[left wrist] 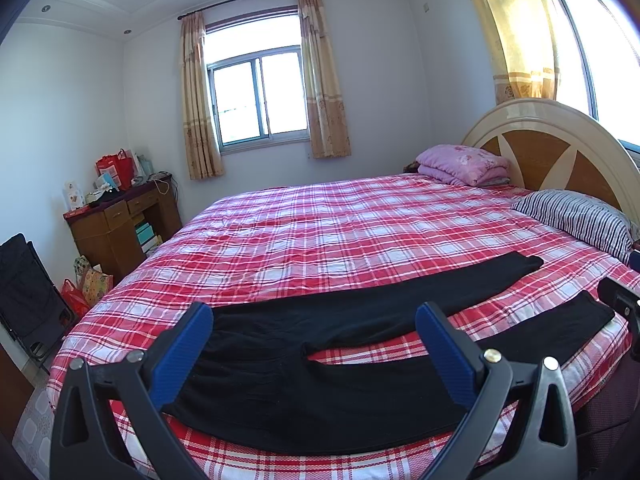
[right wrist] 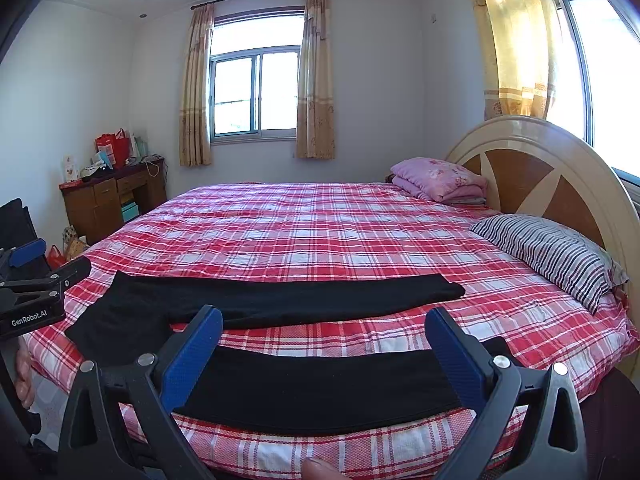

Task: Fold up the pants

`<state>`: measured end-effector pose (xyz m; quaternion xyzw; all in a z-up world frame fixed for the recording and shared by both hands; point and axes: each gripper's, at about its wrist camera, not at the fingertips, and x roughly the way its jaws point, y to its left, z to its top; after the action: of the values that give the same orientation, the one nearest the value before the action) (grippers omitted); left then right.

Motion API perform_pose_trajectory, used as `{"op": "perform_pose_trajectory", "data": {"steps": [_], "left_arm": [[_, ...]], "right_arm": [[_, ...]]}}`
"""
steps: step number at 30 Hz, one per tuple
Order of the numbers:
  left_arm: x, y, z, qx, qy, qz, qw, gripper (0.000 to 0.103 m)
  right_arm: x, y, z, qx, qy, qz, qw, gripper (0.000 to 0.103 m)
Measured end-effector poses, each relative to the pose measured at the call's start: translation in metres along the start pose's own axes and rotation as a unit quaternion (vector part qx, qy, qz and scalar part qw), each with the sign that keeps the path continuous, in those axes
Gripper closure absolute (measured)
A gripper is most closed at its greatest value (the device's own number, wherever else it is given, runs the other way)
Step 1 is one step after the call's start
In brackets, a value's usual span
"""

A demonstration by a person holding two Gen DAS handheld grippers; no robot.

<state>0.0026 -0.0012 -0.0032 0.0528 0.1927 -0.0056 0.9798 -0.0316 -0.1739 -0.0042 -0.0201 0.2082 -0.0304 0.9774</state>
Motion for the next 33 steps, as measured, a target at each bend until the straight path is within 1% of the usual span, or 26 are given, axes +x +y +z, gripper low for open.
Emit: {"op": "perform_pose_trajectory", "data": {"steps": [33], "left_arm": [[0.0057, 0.0018, -0.0038, -0.006, 0.009, 0.0, 0.9999, 0.0]], "right_arm": [[-0.0006, 0.0091, -0.0025, -0.007, 0.007, 0.001, 1.0, 0.001]]}}
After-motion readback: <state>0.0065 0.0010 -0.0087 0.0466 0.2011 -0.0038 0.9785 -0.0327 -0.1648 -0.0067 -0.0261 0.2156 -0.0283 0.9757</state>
